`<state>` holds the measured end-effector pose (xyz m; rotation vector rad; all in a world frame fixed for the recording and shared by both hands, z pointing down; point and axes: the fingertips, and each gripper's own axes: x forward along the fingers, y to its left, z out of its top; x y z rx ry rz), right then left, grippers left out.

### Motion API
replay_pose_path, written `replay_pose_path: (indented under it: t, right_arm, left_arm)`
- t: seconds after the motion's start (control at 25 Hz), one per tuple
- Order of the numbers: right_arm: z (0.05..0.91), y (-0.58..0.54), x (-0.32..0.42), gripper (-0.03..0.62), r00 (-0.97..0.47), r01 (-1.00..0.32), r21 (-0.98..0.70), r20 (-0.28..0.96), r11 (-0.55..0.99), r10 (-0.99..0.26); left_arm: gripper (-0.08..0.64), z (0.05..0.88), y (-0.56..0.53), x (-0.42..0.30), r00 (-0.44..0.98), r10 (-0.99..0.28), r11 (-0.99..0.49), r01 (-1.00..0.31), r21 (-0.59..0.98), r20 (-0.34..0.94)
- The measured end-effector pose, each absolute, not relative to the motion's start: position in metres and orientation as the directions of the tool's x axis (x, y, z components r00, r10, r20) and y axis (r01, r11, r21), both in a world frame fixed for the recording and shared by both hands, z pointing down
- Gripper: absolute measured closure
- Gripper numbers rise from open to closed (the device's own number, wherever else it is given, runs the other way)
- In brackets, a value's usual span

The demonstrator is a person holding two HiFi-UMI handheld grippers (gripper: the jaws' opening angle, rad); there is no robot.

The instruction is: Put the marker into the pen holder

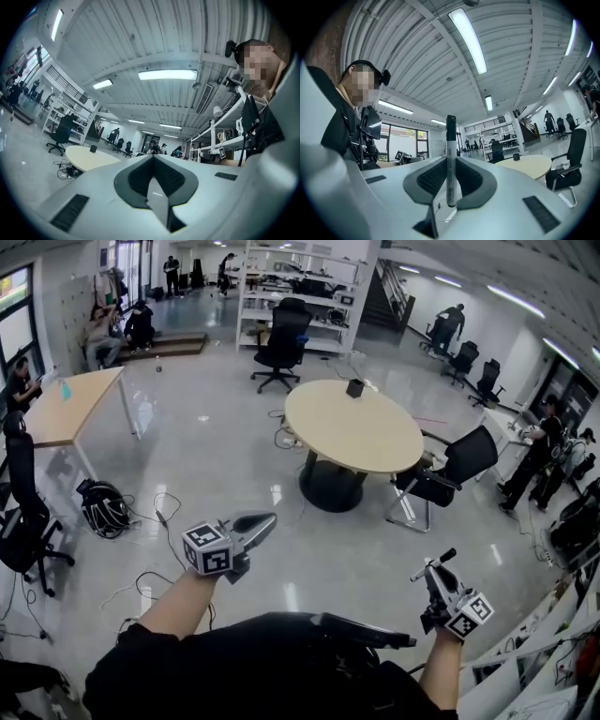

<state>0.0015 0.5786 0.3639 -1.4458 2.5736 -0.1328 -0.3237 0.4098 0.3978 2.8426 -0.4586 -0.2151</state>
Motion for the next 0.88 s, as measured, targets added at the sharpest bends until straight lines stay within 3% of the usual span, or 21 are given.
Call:
replay_pose_path:
  t: [0.44, 0.88]
  right_arm:
    - [0.383, 0.441, -0.034, 0.531, -0.488, -0.841, -0.219, -0.086, 0.494, -0.869]
    - [0.39, 0.356, 0.021, 0.531, -0.54, -0.809, -0.209, -0.104, 0.549, -0.835]
  left_arm:
    - [0.562, 0.41, 0.27, -0.345, 0.952, -0.295, -0.925, -0.266, 0.27, -0.076]
    - [0.563, 0.418, 0.208, -0.309, 0.931, -0.36, -0.906, -0.333, 0.261, -0.061]
